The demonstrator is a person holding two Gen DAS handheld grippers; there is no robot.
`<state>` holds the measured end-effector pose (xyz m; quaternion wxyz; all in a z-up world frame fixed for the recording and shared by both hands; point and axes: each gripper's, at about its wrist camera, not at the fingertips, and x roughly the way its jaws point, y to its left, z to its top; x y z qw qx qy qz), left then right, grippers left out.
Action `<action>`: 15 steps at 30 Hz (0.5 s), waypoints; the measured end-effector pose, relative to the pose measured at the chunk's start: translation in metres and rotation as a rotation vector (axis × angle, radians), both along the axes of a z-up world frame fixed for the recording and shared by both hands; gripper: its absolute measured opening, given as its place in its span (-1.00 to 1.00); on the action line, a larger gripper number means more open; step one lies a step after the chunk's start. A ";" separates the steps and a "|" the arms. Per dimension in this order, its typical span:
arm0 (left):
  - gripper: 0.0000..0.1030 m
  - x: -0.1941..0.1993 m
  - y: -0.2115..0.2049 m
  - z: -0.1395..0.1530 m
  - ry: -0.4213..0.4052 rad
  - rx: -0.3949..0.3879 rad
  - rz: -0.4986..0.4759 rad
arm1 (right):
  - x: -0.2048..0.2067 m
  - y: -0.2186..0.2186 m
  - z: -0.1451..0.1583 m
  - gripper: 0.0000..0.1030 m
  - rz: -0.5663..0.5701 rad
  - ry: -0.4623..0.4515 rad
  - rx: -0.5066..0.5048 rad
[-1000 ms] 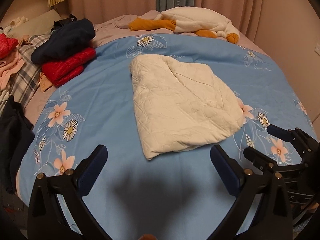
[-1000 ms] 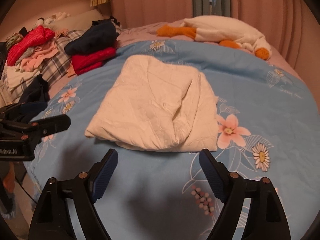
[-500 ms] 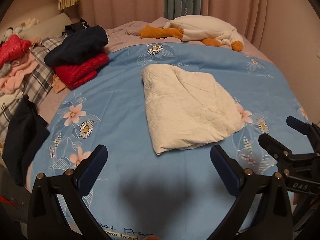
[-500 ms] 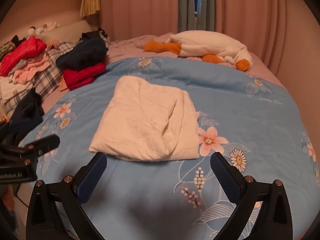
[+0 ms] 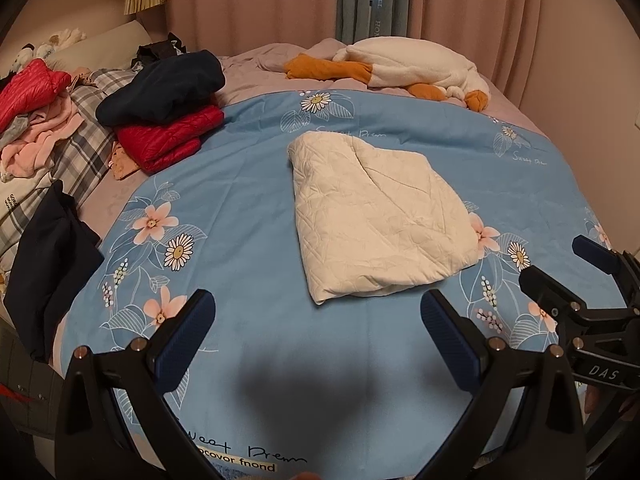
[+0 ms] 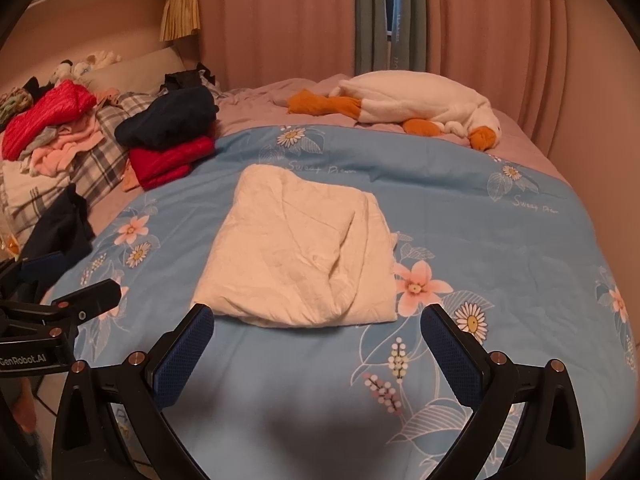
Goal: Fold large clothes
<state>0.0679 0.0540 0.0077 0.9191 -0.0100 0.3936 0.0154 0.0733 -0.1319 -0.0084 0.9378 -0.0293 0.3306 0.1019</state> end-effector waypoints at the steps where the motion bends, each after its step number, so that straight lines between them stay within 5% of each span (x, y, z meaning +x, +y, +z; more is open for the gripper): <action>1: 0.99 -0.001 0.000 0.000 0.000 0.001 0.000 | 0.000 0.000 0.000 0.98 0.000 -0.001 0.001; 15: 0.99 -0.004 -0.001 -0.002 0.009 0.003 -0.008 | -0.002 0.001 0.000 0.99 0.003 0.004 0.000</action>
